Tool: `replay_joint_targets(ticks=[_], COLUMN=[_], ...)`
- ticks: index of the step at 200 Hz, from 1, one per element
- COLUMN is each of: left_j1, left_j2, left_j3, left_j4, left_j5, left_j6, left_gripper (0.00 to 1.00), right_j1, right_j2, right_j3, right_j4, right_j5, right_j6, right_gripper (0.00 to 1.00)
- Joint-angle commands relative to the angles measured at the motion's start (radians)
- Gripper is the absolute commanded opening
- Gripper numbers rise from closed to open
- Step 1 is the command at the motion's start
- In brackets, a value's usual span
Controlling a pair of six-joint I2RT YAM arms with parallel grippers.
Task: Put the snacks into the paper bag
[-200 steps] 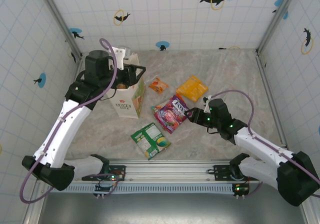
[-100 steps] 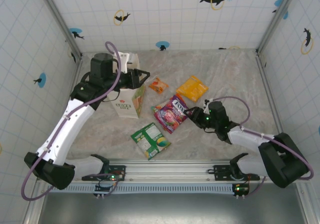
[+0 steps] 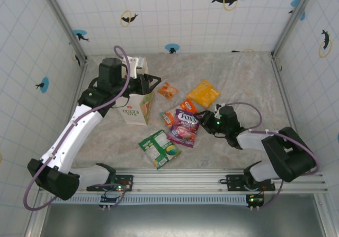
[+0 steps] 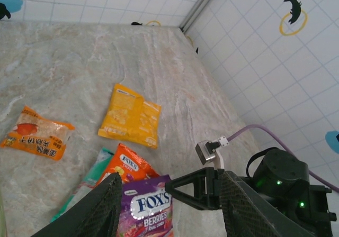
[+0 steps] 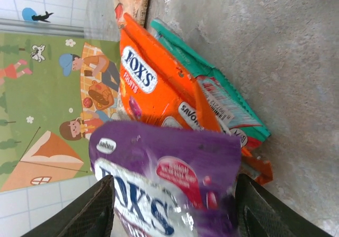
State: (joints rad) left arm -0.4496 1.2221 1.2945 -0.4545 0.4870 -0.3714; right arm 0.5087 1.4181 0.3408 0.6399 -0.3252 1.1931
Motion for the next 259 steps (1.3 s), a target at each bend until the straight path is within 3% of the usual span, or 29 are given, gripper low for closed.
replay_joint_targets(ticks=[1, 61, 145, 183, 202, 221, 259], left_j1=[0.005, 0.004, 0.005, 0.004, 0.005, 0.005, 0.003], left_j2=[0.007, 0.005, -0.004, 0.002, 0.004, 0.001, -0.007], left_j3=[-0.004, -0.01, -0.031, -0.027, -0.029, -0.037, -0.085], left_j4=[0.028, 0.021, 0.026, 0.034, 0.051, 0.08, 0.241], left_j5=[0.019, 0.009, 0.012, 0.017, 0.034, 0.09, 0.34], left_j6=[-0.008, 0.008, 0.008, 0.017, 0.027, 0.052, 0.092], left_gripper=[0.51, 0.52, 0.52, 0.52, 0.51, 0.51, 0.52], right_j1=[-0.006, 0.002, 0.003, 0.001, -0.004, -0.009, -0.03], right_j2=[0.03, 0.036, -0.095, -0.193, -0.253, -0.326, -0.473], right_j3=[0.017, 0.019, -0.039, -0.045, -0.036, -0.021, 0.054], right_j4=[0.05, -0.003, -0.088, -0.158, -0.198, -0.228, -0.311], right_j5=[-0.011, -0.051, -0.039, -0.025, -0.017, -0.006, 0.012], right_j6=[0.004, -0.039, -0.118, -0.182, -0.223, -0.271, -0.403], right_gripper=[0.61, 0.51, 0.09, 0.0, 0.0, 0.0, 0.0])
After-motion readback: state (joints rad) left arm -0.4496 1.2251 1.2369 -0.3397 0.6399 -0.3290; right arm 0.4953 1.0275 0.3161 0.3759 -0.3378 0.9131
